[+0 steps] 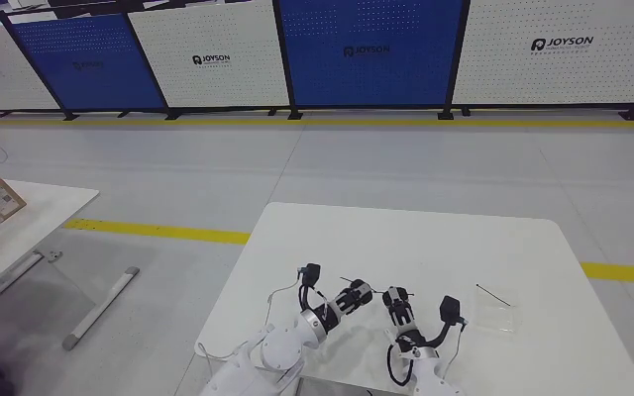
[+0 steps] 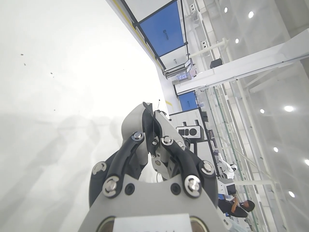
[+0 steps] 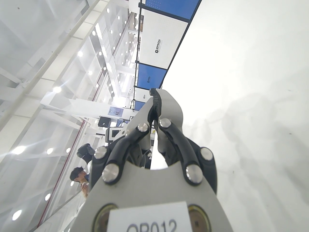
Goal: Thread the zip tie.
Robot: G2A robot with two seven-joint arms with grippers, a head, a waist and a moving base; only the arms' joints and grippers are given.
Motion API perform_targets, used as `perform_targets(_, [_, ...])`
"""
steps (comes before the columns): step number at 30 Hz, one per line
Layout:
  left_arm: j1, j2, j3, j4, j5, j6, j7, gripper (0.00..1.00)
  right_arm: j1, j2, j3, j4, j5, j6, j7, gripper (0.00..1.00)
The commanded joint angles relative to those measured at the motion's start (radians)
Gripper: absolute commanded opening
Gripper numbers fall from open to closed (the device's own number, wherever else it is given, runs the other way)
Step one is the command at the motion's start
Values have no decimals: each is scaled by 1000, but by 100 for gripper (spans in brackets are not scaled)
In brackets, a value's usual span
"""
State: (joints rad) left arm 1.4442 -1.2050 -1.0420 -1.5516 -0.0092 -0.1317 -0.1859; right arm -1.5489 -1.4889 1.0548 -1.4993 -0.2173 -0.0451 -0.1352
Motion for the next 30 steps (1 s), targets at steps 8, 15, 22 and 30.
perform_targets(8, [4,1,0,-5,13,1,-4,0,-1,0,0,-4,1,1,16,0])
perform_targets(15, [-2,0,5,6,10,16,0,0,-3,1,5,-3,11,5,32,33])
perform_targets(22, [-10,-3,13,15,20,31,13,0,-14,3,9,-11,2,-10,22,28])
perform_targets(30, [-16,-5,17,21,26,39,21,0,-31,5,18,-21,-4,-50,-2,18])
